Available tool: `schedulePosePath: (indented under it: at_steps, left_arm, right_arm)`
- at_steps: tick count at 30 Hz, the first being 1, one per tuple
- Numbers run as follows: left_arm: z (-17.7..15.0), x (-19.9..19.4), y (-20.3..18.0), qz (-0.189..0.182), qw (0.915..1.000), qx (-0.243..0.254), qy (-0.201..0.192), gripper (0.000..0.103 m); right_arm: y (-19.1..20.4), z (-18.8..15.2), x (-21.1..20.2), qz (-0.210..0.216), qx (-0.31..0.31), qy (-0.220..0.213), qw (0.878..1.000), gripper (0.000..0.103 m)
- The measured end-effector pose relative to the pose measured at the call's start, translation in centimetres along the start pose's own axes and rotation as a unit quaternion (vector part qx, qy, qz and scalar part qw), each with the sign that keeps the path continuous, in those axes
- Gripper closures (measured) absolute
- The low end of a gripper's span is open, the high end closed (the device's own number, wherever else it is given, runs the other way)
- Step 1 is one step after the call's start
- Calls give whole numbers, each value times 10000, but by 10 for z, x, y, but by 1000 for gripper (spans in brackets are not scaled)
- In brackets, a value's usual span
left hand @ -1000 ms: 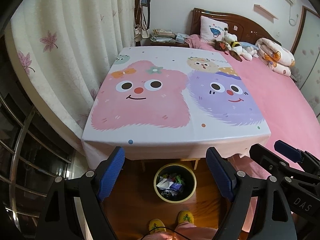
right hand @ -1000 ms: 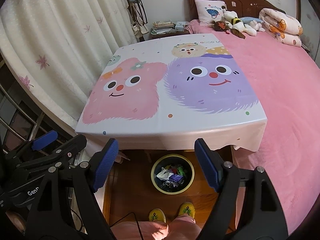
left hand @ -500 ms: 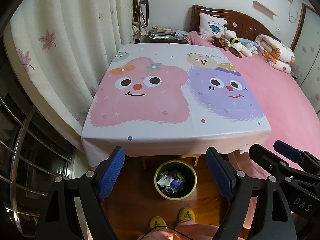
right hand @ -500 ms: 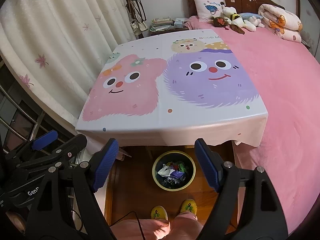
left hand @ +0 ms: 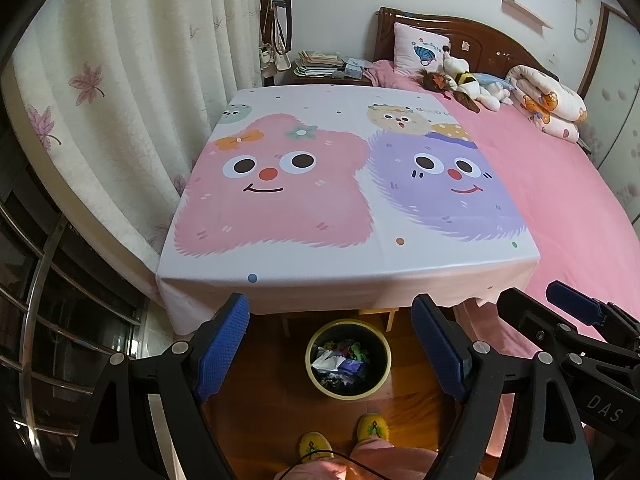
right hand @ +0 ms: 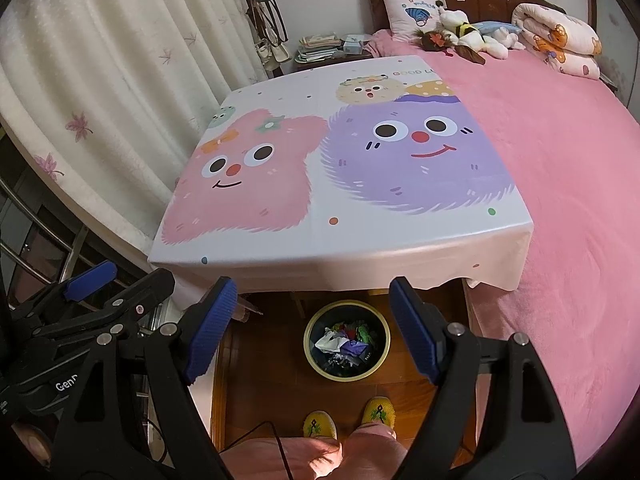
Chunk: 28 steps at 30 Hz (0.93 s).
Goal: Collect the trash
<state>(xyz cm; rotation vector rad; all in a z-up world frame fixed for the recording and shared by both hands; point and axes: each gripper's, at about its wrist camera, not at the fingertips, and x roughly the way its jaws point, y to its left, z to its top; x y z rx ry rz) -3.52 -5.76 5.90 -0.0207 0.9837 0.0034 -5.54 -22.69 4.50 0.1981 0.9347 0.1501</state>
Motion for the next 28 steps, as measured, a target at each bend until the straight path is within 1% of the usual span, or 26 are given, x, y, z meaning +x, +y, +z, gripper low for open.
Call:
schedulePosePath:
  at_steps: [20,28]
  left_arm:
    - [1,2,1,-5,10000,17,39,19]
    - [-4,9,4,-12,9999,-2,128,19]
  right_arm:
    - [2,-2,4,-14,65,19,10000,27]
    - [11,-4,15,-9,133,102,9999,27]
